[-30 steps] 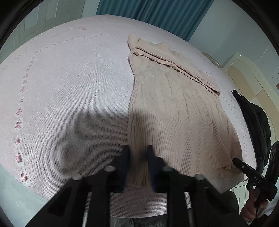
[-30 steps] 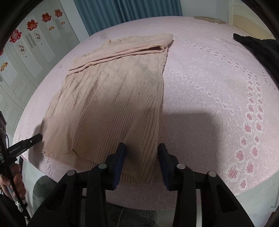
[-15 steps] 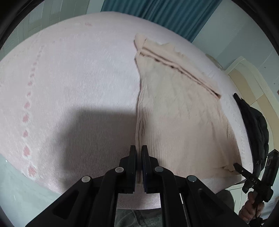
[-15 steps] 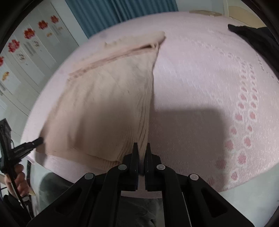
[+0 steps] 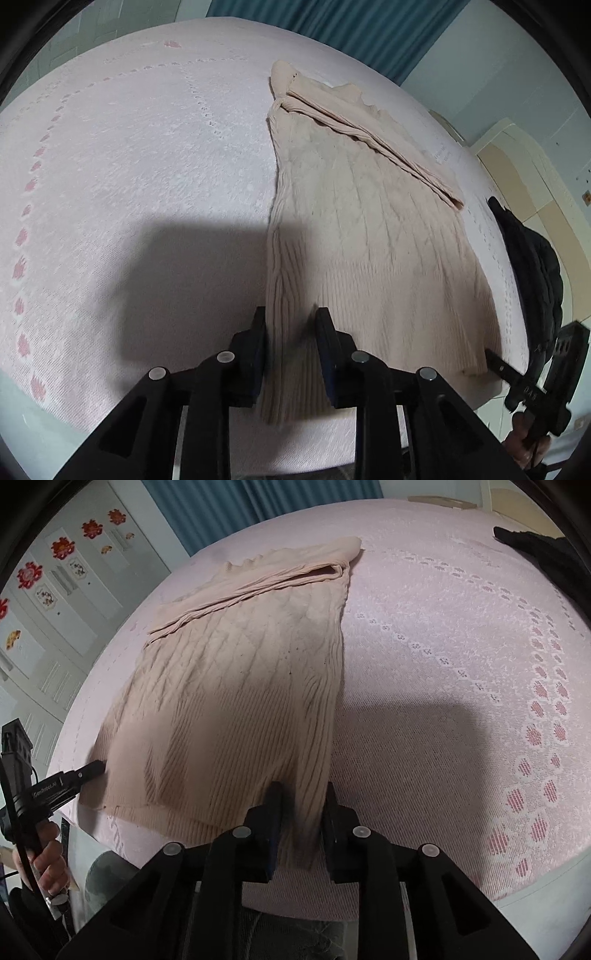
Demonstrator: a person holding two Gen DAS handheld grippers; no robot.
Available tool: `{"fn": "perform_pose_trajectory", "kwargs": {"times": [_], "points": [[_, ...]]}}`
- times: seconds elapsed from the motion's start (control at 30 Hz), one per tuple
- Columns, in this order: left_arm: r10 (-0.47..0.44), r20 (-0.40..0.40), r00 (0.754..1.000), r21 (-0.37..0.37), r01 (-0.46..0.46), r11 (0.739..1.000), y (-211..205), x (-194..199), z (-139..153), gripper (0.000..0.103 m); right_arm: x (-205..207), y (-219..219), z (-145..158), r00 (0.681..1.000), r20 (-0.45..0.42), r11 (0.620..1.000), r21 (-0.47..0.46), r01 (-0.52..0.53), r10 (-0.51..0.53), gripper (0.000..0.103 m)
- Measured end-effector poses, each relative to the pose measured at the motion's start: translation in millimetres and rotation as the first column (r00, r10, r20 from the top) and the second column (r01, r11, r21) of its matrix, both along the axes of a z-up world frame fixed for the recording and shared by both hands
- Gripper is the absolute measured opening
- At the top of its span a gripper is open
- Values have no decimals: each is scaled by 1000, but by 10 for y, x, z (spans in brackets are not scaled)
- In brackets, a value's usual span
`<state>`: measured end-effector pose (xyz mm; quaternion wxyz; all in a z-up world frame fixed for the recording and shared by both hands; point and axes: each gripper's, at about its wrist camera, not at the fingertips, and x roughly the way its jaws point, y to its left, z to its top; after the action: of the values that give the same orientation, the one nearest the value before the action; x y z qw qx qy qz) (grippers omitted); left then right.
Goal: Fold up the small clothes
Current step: 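Lift the held hem with both tools and fold it toward the collar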
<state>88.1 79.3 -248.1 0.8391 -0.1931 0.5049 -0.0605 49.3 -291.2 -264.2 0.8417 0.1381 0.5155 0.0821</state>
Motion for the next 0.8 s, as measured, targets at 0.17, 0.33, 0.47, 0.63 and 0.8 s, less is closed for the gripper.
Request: {"fn": "perform_pose_trajectory", "kwargs": {"times": [0.17, 0.33, 0.47, 0.63, 0.8], "points": [[-28, -9, 1000, 7, 28, 1000, -20, -28, 9, 22, -25, -59, -6, 1000, -12, 999, 36, 8, -8, 17], [-26, -25, 999, 12, 26, 1000, 12, -155, 17, 7, -47, -60, 37, 1000, -17, 999, 44, 9, -8, 6], [-14, 7, 1000, -18, 14, 1000, 79, -182, 152, 7, -51, -113, 236, 1000, 26, 996, 89, 16, -18, 5], [29, 107, 994, -97, -18, 995, 183, -160, 549, 6, -56, -216, 581, 994, 100, 989, 148, 29, -44, 5], [70, 171, 983, -133, -48, 990, 220, -92, 843, 6, -3, -341, 863, 985, 150, 972, 231, 52, -89, 5]]}}
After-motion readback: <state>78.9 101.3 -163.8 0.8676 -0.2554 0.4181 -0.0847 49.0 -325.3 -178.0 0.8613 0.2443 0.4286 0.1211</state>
